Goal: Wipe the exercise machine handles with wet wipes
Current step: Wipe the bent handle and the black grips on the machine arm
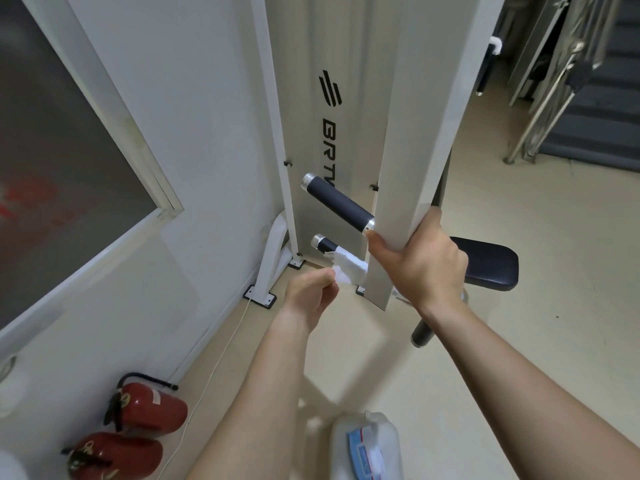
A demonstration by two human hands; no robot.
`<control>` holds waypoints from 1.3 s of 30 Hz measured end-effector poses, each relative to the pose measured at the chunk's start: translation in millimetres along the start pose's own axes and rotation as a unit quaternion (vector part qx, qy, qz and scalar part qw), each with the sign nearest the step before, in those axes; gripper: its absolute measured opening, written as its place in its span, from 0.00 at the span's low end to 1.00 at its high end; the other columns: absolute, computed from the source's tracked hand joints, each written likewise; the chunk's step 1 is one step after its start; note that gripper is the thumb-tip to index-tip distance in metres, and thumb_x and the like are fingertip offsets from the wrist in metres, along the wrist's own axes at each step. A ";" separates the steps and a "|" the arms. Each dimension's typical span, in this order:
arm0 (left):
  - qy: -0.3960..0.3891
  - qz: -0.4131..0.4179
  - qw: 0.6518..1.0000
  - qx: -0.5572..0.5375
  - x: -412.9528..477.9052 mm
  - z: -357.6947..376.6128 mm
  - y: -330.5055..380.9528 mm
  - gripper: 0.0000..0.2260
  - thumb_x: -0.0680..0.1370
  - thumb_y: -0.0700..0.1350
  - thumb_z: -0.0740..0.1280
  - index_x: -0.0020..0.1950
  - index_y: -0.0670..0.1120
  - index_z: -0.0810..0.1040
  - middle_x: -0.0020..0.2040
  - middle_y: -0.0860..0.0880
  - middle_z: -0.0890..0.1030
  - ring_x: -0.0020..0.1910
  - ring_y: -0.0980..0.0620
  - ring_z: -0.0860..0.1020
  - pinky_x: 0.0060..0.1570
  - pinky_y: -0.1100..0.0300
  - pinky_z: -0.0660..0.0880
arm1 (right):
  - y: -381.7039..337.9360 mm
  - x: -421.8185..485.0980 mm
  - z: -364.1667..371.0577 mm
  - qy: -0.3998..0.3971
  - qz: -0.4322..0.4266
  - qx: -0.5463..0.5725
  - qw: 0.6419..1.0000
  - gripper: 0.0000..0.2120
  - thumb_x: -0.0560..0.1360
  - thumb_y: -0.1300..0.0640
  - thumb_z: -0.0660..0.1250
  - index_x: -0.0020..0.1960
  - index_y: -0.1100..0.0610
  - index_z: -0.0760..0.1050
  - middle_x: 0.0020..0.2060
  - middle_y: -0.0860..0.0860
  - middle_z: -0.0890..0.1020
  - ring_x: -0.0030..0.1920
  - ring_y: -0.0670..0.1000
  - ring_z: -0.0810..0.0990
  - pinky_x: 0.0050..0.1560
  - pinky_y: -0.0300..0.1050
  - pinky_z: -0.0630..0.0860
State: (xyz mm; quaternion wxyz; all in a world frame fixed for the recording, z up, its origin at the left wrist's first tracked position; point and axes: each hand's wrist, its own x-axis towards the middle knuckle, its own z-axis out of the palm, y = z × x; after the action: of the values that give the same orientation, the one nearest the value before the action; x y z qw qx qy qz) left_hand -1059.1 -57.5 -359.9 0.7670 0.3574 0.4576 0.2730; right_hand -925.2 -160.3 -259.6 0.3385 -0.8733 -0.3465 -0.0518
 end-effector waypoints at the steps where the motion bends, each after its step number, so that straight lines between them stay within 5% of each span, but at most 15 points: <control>1: -0.004 -0.008 1.000 0.015 -4.1 -1.1 4.5 0.07 0.78 0.34 0.67 0.42 0.42 0.74 0.35 0.49 0.71 0.34 0.53 0.73 0.42 0.64 0.80 | 0.4 2.9 -1.5 -0.004 -0.002 0.000 1.000 0.30 0.69 0.31 0.68 0.51 0.55 0.63 0.42 0.51 0.81 0.44 0.61 0.80 0.41 0.51 0.67; 9: -0.061 0.019 0.997 0.035 -43.2 -9.5 57.5 0.06 0.79 0.37 0.67 0.43 0.43 0.81 0.34 0.49 0.74 0.32 0.53 0.72 0.34 0.62 0.74 | 7.3 23.2 -0.5 0.005 -0.024 0.008 1.000 0.31 0.68 0.31 0.69 0.54 0.54 0.65 0.48 0.54 0.81 0.50 0.63 0.80 0.43 0.51 0.70; 12: -0.033 0.053 0.995 0.074 -55.7 -13.9 81.3 0.05 0.71 0.43 0.66 0.36 0.48 0.78 0.32 0.51 0.74 0.31 0.52 0.71 0.38 0.60 0.72 | 16.7 25.4 7.3 0.084 -0.087 0.095 0.988 0.36 0.69 0.36 0.73 0.66 0.57 0.66 0.57 0.54 0.75 0.55 0.58 0.77 0.45 0.48 0.70; 14: -0.021 0.075 0.991 0.106 -63.5 -15.9 95.1 0.02 0.65 0.44 0.63 0.35 0.47 0.75 0.32 0.51 0.75 0.31 0.52 0.70 0.37 0.60 0.70 | 22.7 22.2 13.2 0.157 -0.167 0.152 0.961 0.33 0.71 0.41 0.72 0.64 0.61 0.65 0.56 0.60 0.73 0.53 0.59 0.74 0.44 0.49 0.72; 19: 0.014 0.124 0.960 0.250 -69.0 -20.7 123.1 0.13 0.81 0.42 0.59 0.36 0.47 0.73 0.27 0.55 0.75 0.31 0.51 0.72 0.32 0.60 0.67 | 34.2 7.4 25.4 0.208 -0.362 0.089 0.904 0.16 0.73 0.53 0.67 0.55 0.60 0.69 0.49 0.62 0.75 0.45 0.63 0.75 0.42 0.58 0.73; 23: 0.009 0.179 0.903 0.390 -71.8 -17.1 136.2 0.10 0.83 0.49 0.62 0.43 0.47 0.75 0.32 0.52 0.72 0.31 0.50 0.69 0.29 0.62 0.64 | 30.5 -0.3 24.2 0.199 -0.383 0.083 0.898 0.15 0.71 0.55 0.68 0.55 0.60 0.72 0.49 0.57 0.73 0.44 0.61 0.74 0.40 0.57 0.73; 26: 0.007 0.188 0.905 0.381 -72.3 -8.4 146.5 0.06 0.81 0.49 0.68 0.48 0.48 0.80 0.39 0.50 0.77 0.36 0.50 0.74 0.35 0.61 0.69 | 29.1 -6.0 24.3 0.201 -0.374 0.090 0.901 0.16 0.71 0.56 0.68 0.57 0.59 0.73 0.46 0.60 0.77 0.42 0.61 0.74 0.38 0.57 0.73; 30: 0.035 0.178 0.936 0.303 -65.5 2.3 161.9 0.01 0.77 0.43 0.71 0.46 0.48 0.81 0.40 0.48 0.79 0.39 0.51 0.77 0.42 0.57 0.76 | 22.4 -14.4 21.8 0.194 -0.357 0.093 0.909 0.14 0.71 0.56 0.67 0.56 0.58 0.73 0.44 0.59 0.77 0.42 0.60 0.75 0.37 0.54 0.72; 33: 0.054 0.181 0.946 0.262 -60.9 14.6 169.0 0.06 0.77 0.37 0.67 0.43 0.45 0.80 0.33 0.48 0.75 0.31 0.51 0.73 0.33 0.61 0.73 | 19.1 -19.0 16.8 0.155 -0.316 0.150 0.924 0.08 0.72 0.57 0.66 0.49 0.57 0.71 0.41 0.57 0.76 0.39 0.57 0.74 0.37 0.50 0.71; 35: 0.074 0.178 0.952 0.239 -56.5 23.5 169.7 0.09 0.76 0.34 0.64 0.39 0.44 0.78 0.32 0.48 0.74 0.30 0.50 0.73 0.30 0.62 0.73 | 12.4 -20.3 6.2 0.094 -0.185 0.307 0.929 0.03 0.74 0.60 0.62 0.43 0.57 0.68 0.36 0.55 0.75 0.34 0.55 0.72 0.35 0.49 0.69; 39: 0.070 0.150 0.973 0.159 -43.9 37.0 169.1 0.07 0.75 0.30 0.62 0.41 0.38 0.78 0.41 0.42 0.76 0.31 0.47 0.77 0.30 0.62 0.79 | -8.9 9.6 -11.5 -0.019 0.139 0.568 0.811 0.11 0.74 0.62 0.57 0.34 0.55 0.71 0.29 0.54 0.72 0.28 0.51 0.68 0.30 0.46 0.63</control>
State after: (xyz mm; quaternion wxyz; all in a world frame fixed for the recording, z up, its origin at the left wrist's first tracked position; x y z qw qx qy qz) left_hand -1060.4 -0.6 -190.7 0.6171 0.5193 0.4885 0.3331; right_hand -922.1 -157.3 -242.8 0.7711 -0.5649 -0.1958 0.2189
